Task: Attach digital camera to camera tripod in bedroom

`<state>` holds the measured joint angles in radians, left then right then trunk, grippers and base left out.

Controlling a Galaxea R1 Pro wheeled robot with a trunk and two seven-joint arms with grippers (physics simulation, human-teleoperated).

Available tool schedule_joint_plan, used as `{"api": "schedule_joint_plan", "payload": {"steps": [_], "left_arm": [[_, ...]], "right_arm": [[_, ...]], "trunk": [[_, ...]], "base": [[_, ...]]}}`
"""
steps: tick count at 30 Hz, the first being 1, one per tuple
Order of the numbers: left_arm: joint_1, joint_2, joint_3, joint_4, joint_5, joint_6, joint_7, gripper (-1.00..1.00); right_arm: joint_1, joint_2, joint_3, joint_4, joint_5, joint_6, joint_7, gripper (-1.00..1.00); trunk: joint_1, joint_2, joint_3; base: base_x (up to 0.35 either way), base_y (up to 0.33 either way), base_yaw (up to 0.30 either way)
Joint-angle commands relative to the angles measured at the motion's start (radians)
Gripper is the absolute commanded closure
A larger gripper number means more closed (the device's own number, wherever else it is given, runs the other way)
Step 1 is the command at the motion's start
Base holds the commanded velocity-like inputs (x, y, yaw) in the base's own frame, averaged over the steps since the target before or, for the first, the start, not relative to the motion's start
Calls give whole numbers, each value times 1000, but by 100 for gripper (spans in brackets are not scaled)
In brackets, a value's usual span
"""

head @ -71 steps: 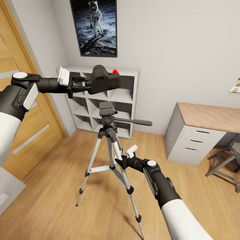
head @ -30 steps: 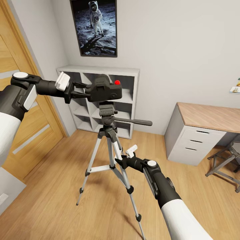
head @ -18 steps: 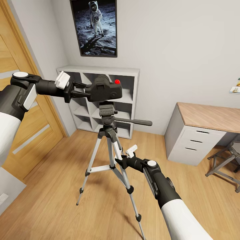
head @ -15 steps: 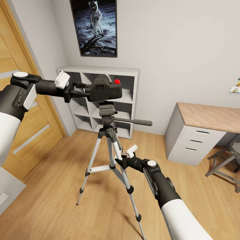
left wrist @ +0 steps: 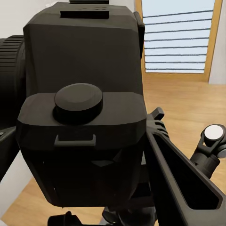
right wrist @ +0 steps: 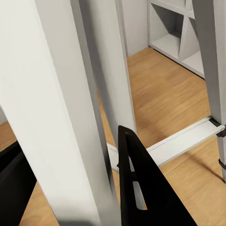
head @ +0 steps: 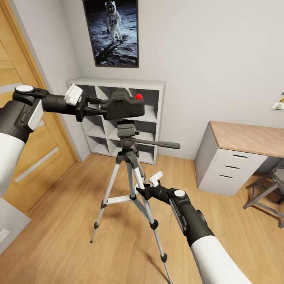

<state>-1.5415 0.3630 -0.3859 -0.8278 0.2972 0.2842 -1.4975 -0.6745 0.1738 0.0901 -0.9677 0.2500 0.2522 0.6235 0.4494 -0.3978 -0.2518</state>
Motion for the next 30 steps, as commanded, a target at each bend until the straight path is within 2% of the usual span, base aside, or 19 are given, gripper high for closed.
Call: {"api": "schedule_joint_plan", "payload": {"steps": [1, 16, 30], "left_arm": [[-2, 1, -6, 2, 8, 7, 0, 100], [33, -4, -7, 10, 10, 6, 2, 100], [37, -4, -7, 11, 9, 4, 2, 100]], "right_arm": [[-1, 1, -1, -2, 5, 6, 5, 100], [-1, 1, -1, -1, 5, 6, 4, 100], [-1, 1, -1, -2, 5, 6, 4, 100]], "trunk": [[1, -2, -2], [1, -2, -2], [1, -2, -2]], "base": [[0, 0, 0], [0, 0, 0], [0, 0, 0]]}}
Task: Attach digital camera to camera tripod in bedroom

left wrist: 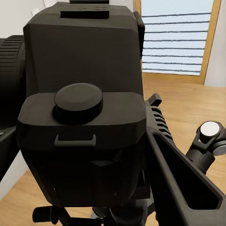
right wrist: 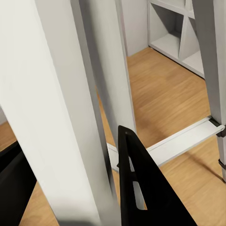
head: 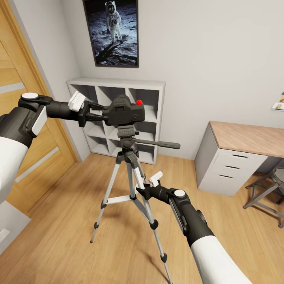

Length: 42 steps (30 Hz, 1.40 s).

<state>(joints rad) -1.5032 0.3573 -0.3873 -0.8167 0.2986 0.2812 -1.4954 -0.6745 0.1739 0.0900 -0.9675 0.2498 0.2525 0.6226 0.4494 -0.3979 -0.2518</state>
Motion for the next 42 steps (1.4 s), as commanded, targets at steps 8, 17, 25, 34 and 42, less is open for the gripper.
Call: {"api": "schedule_joint_plan", "payload": {"steps": [8, 17, 25, 34, 42], "left_arm": [[-2, 1, -5, 0, 7, 7, 0, 100], [-2, 2, -5, -4, 8, 7, 0, -100], [-2, 2, -5, -5, 8, 7, 0, -100], [-2, 2, -5, -5, 8, 7, 0, -100], [-2, 2, 6, -11, 17, 12, 0, -100]], "right_arm": [[0, 1, -1, -1, 5, 4, 5, 100], [-1, 1, -1, -1, 5, 3, 5, 100], [-1, 1, -1, 0, 5, 3, 6, 100], [0, 1, -1, 0, 5, 2, 6, 100], [-1, 1, -1, 0, 5, 3, 6, 100]], "trunk": [[1, -2, -2], [1, -2, -2], [1, -2, -2], [1, -2, -2], [1, -2, -2]], "base": [[0, 0, 0], [0, 0, 0], [0, 0, 0], [0, 0, 0], [0, 0, 0]]}}
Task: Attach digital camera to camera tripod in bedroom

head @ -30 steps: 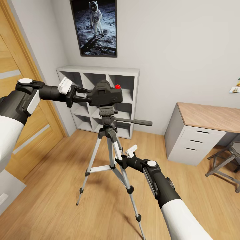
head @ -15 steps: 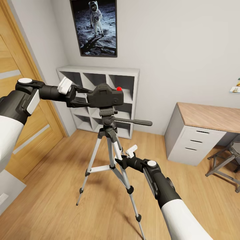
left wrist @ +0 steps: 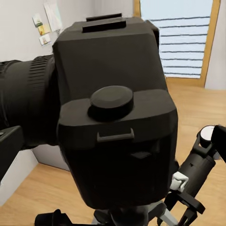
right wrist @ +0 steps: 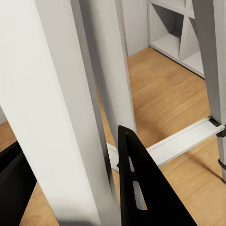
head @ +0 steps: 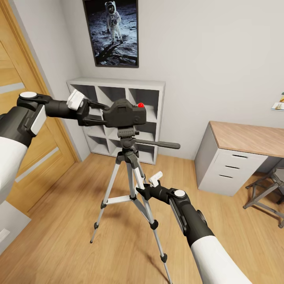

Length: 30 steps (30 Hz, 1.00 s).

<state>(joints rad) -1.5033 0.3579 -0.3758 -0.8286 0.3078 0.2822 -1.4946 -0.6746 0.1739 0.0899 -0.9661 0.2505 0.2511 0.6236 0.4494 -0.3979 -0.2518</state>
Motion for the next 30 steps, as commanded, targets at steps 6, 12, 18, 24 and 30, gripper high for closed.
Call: {"api": "schedule_joint_plan", "payload": {"steps": [6, 12, 18, 24, 30], "left_arm": [[-2, 5, 124, -21, 109, 26, 2, -100], [-2, 19, 267, -25, 168, 65, 25, -100], [-2, 87, 302, 68, 182, 76, 76, -100], [-2, 114, 307, 294, 179, 76, 117, -100], [0, 112, 307, 706, 148, 62, 376, -100]], "right_arm": [[0, 1, -1, -2, 4, 5, 4, 100], [-1, 1, -1, -1, 4, 5, 4, 100], [-1, 1, 0, 1, 5, 5, 4, 100], [-1, 1, -1, 2, 6, 5, 4, 100], [0, 1, 0, 3, 6, 5, 4, 100]], "trunk": [[1, -2, -2], [1, -2, -2], [1, -2, -2], [1, -2, -2], [1, -2, -2]], "base": [[0, 0, 0], [0, 0, 0], [0, 0, 0], [0, 0, 0], [0, 0, 0]]}}
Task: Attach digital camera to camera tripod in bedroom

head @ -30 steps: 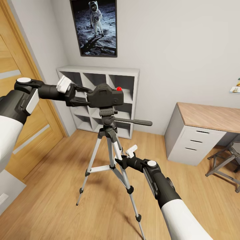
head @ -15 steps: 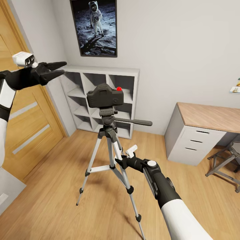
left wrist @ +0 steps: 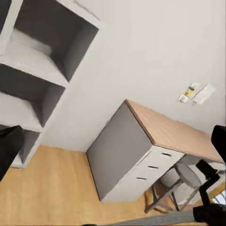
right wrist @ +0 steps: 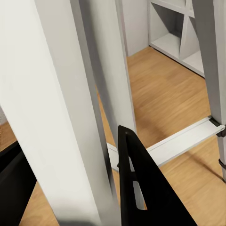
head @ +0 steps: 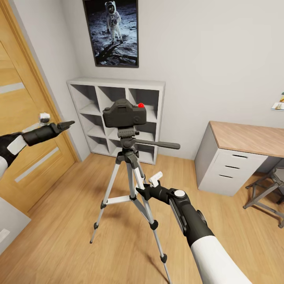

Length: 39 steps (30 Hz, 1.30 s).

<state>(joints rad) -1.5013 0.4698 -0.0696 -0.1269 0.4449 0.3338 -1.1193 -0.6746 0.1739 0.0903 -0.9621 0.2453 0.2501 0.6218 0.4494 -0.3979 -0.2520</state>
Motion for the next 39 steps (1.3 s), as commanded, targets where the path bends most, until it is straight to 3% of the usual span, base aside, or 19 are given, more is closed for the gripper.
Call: {"api": "schedule_joint_plan", "payload": {"steps": [1, 2, 3, 4, 8, 10, 12, 13, 15, 18, 24, 27, 33, 39], "left_arm": [[1, -1, 0, 29, 3, 10, 49, -100], [19, -5, 0, 61, -18, 7, 156, -100], [33, -7, 0, 72, -31, 4, 212, -100], [70, -14, 0, 90, -52, -2, 324, -100], [190, -45, 0, 113, -80, -59, 613, -100], [255, -65, 1, 119, -84, -118, 714, -100], [303, -76, 1, 121, -84, -162, 764, -100], [352, -83, 4, 122, -80, -204, 800, -100], [400, -89, 5, 123, -68, -242, 823, -100], [491, -95, 7, 125, -15, -293, 850, -100], [695, -86, 8, 124, 141, -328, 889, -100], [775, -85, 7, 124, 187, -330, 902, -100], [899, -114, 7, 125, 212, -326, 909, -100], [1032, -184, 6, 125, 213, -325, 915, -100]], "right_arm": [[0, 1, 0, -1, 11, 6, 6, 100], [0, 1, 0, -1, 11, 6, 6, 100], [-1, 1, 0, -1, 11, 6, 6, 100], [-1, 1, 0, -2, 11, 6, 6, 100], [0, 1, 0, -3, 11, 6, 6, 100], [0, 1, 0, -2, 11, 6, 6, 100], [0, 1, 0, -1, 11, 6, 6, 100], [0, 1, 0, 0, 11, 6, 6, 100], [0, 1, 0, 1, 11, 6, 6, 100], [-1, 1, 0, 2, 11, 6, 6, 100], [0, 1, 0, 4, 10, 6, 6, 100], [0, 1, 0, 4, 9, 5, 6, 100], [-1, 1, -1, 4, 8, 5, 6, 100], [0, 1, 0, 4, 8, 5, 7, 100]], "trunk": [[1, -2, -2], [1, -2, -2], [1, -2, -2], [1, -2, -2], [1, -2, -2], [1, -2, -2], [1, -2, -2], [1, -2, -2], [1, -2, -2], [1, -2, -2], [1, -2, -2], [1, -2, -2], [1, -2, -2], [1, -2, -2]], "base": [[0, 0, 0], [0, 0, 0], [0, 0, 0], [0, 0, 0], [0, 0, 0], [0, 0, 0], [0, 0, 0], [0, 0, 0], [0, 0, 0], [0, 0, 0], [0, 0, 0], [0, 0, 0], [0, 0, 0], [0, 0, 0]]}}
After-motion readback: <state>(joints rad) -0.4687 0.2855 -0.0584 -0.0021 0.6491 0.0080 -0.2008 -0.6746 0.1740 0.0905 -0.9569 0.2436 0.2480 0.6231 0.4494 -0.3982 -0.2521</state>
